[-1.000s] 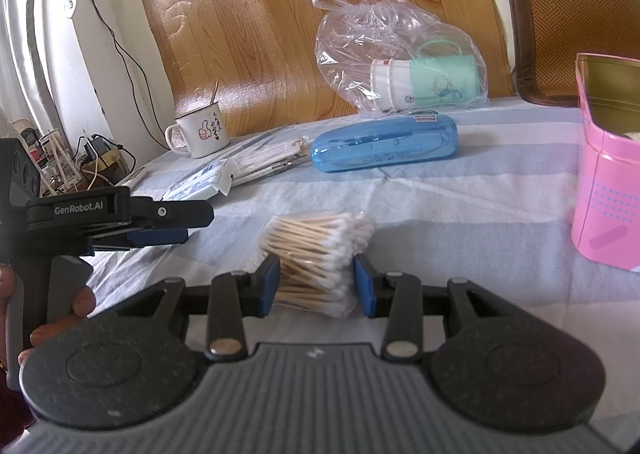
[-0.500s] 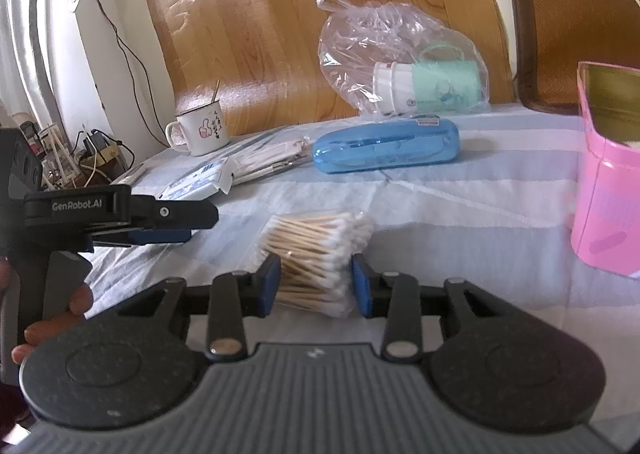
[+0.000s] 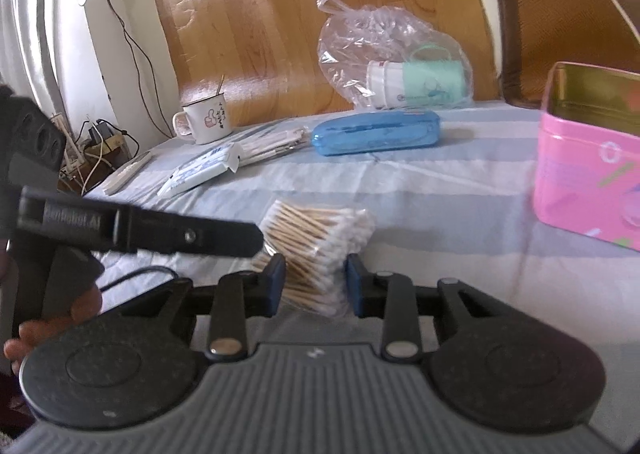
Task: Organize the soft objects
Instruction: 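Hold the cotton swabs with the right gripper while the left gripper grasps them, then carry the cotton swabs into the pink tin and open the left gripper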
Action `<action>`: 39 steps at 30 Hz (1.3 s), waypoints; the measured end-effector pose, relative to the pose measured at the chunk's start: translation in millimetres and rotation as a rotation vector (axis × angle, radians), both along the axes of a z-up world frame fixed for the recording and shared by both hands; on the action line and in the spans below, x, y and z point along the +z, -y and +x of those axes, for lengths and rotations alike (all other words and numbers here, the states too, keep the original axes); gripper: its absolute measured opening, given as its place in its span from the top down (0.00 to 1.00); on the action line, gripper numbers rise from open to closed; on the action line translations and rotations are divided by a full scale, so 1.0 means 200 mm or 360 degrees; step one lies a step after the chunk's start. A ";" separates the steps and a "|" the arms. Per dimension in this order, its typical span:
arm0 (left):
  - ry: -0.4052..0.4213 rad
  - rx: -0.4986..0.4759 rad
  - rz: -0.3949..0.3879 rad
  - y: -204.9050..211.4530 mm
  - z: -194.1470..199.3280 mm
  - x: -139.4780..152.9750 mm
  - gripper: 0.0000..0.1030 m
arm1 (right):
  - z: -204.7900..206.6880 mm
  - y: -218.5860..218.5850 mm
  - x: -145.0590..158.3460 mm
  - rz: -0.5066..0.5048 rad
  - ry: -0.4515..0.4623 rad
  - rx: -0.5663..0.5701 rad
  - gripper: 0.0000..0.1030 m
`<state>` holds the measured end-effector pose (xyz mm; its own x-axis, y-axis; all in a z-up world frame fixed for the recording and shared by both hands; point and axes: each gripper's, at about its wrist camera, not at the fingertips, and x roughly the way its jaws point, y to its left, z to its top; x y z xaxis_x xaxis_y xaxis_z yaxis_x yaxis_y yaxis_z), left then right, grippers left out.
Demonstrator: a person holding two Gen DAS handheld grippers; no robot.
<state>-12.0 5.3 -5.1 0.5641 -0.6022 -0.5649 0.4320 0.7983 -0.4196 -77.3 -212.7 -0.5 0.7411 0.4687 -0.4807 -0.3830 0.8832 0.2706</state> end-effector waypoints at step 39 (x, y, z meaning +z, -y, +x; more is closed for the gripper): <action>0.0411 -0.0408 0.0171 1.13 0.23 0.44 0.42 | 0.16 0.86 0.18 -0.0313 0.0466 -0.1050 0.44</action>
<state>33.2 -220.4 83.6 0.5347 -0.6874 -0.4915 0.7040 0.6841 -0.1908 -44.3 -384.0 36.2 0.9491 -0.1921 -0.2494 0.2112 0.9761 0.0520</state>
